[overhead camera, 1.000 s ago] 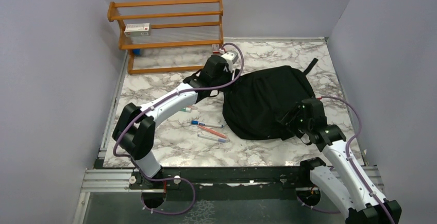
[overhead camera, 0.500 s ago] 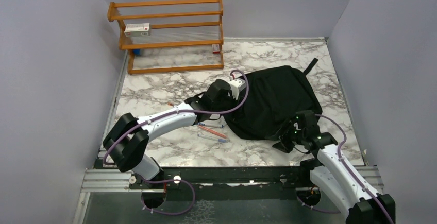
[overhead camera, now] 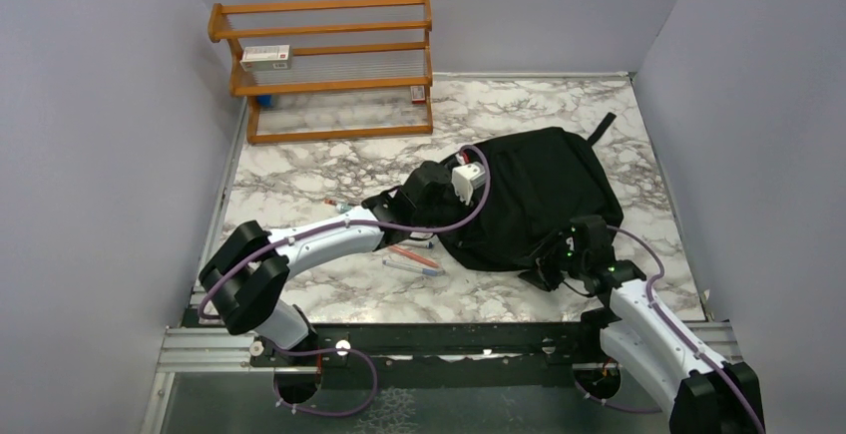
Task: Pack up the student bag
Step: Zip the student bag at the center of the board.
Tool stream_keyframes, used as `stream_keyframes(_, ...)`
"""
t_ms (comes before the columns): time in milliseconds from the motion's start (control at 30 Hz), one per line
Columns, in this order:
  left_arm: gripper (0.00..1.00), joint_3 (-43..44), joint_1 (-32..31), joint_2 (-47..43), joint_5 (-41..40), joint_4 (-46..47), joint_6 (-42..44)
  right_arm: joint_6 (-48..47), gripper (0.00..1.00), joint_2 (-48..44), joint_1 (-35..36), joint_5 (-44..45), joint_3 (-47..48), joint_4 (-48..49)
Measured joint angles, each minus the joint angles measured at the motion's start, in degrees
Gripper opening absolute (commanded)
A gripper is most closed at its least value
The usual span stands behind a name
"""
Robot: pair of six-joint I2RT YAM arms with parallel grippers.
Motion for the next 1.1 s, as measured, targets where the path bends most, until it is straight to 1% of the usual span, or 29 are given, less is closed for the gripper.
stream_keyframes(133, 0.29, 0.0, -0.6, 1.3, 2.6, 1.1, 0.4, 1.0, 0.49, 0.0, 0.0, 0.4, -0.8, 1.0)
stream_keyframes(200, 0.27, 0.0, -1.2, 2.4, 3.5, 1.2, 0.6, 1.0, 0.47, 0.2, 0.0, 0.9, -1.0, 1.4)
stream_keyframes(533, 0.27, 1.4, -3.9, 6.8, 4.9, 0.6, 2.4, 2.2, 0.29, 2.1, 0.0, 2.6, -3.1, 5.0)
stream_keyframes(667, 0.27, 2.2, -4.0, 7.7, 4.9, 0.6, 2.6, 2.4, 0.16, 2.5, 0.0, 2.7, -3.4, 6.0)
stream_keyframes(733, 0.27, 2.2, -4.0, 7.9, 4.9, 0.5, 2.6, 2.4, 0.05, 2.5, 0.0, 2.9, -3.5, 6.3)
stream_keyframes(767, 0.27, 2.2, -4.0, 8.0, 4.9, 0.5, 2.6, 2.4, 0.01, 2.4, 0.0, 3.0, -3.6, 6.3)
stream_keyframes(800, 0.28, 2.2, -4.0, 8.0, 4.9, 0.5, 2.6, 2.4, 0.01, 2.2, 0.0, 3.0, -3.7, 6.3)
stream_keyframes(867, 0.32, 2.2, -4.0, 8.0, 4.9, 0.4, 2.6, 2.3, 0.01, 1.6, 0.0, 3.1, -3.9, 6.4)
stream_keyframes(933, 0.38, 2.3, -4.0, 8.0, 4.9, 0.4, 2.7, 2.2, 0.01, 0.8, 0.0, 3.1, -4.1, 6.4)
stream_keyframes(1000, 0.43, 3.0, -4.0, 8.2, 5.0, 0.1, 2.8, 2.0, 0.01, 0.1, 0.0, 3.1, -4.1, 6.4)
stream_keyframes(1100, 0.45, 4.6, -4.0, 8.8, 5.6, 0.1, 3.2, 1.8, 0.01, -0.6, 0.0, 3.0, -4.1, 6.4)
